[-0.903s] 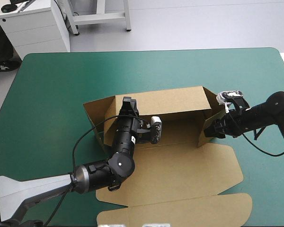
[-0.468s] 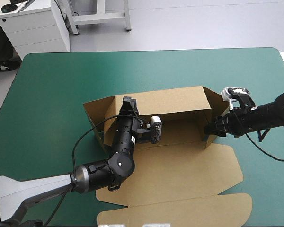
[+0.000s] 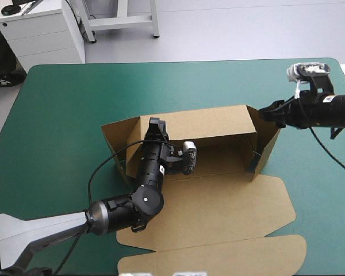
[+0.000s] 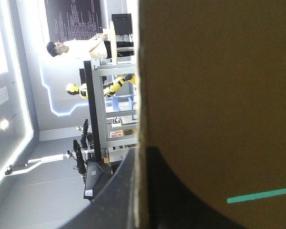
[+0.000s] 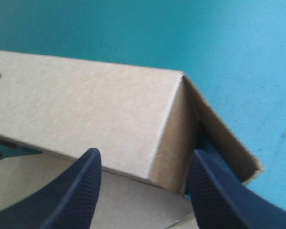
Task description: Fold the box
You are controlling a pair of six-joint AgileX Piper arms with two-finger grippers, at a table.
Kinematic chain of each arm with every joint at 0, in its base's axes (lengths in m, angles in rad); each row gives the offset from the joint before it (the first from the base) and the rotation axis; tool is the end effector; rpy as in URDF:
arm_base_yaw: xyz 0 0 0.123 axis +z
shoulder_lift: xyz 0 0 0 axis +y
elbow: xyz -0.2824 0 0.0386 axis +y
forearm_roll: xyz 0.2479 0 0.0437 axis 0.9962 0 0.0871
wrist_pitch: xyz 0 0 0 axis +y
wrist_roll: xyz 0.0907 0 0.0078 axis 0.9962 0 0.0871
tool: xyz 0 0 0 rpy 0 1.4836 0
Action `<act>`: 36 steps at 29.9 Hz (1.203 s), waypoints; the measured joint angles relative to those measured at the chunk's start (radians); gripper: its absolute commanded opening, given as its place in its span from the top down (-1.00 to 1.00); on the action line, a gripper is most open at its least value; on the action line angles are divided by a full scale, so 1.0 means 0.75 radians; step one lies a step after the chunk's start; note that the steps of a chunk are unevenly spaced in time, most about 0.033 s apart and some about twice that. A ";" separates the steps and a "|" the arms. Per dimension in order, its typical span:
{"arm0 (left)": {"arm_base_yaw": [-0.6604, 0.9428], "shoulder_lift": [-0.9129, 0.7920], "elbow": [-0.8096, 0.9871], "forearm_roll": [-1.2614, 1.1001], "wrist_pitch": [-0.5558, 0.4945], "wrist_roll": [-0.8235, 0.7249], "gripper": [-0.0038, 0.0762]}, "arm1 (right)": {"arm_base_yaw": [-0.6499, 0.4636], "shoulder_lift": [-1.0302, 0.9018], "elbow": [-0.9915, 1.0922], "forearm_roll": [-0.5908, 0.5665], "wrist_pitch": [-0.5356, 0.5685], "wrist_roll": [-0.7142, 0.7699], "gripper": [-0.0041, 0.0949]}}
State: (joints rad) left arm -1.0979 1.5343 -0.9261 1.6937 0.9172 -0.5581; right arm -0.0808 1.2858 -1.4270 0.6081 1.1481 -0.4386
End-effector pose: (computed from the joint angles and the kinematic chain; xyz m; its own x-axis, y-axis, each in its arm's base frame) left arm 0.2047 -0.2424 0.2810 0.1426 0.9876 -0.0658 0.2256 0.0323 0.9737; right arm 0.2516 0.0272 0.4250 -0.6891 -0.0810 -0.7202 -0.3925 0.8771 0.2768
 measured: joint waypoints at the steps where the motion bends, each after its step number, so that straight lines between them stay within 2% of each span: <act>1: 0.000 0.000 0.000 0.000 0.000 0.000 0.93 | 0.000 0.021 -0.037 -0.052 -0.009 0.033 -0.11; 5: 0.000 0.000 0.000 0.000 0.001 0.000 0.93 | 0.000 0.139 -0.180 -0.245 -0.020 0.140 -0.11; 7: 0.000 0.000 0.000 0.000 0.002 0.000 0.93 | 0.000 0.204 -0.245 -0.291 -0.020 0.166 -0.11; 15: 0.000 0.000 0.000 0.000 0.002 0.000 0.93 | 0.000 0.492 -0.475 -0.328 0.022 0.227 -0.11; 22: 0.000 0.000 0.000 0.000 0.002 0.000 0.93 | 0.000 0.669 -0.514 -0.391 0.063 0.237 -0.11; 31: 0.000 0.000 0.000 0.000 0.002 0.000 0.93 | 0.000 0.696 -0.493 -0.387 0.119 0.225 -0.11; 36: 0.000 0.000 0.000 0.000 0.002 0.000 0.93 | 0.000 0.632 -0.374 -0.386 0.117 0.192 -0.11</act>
State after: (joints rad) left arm -1.0979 1.5343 -0.9261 1.6937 0.9189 -0.5581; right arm -0.0808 1.7601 -1.7073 0.3188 1.2361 -0.2947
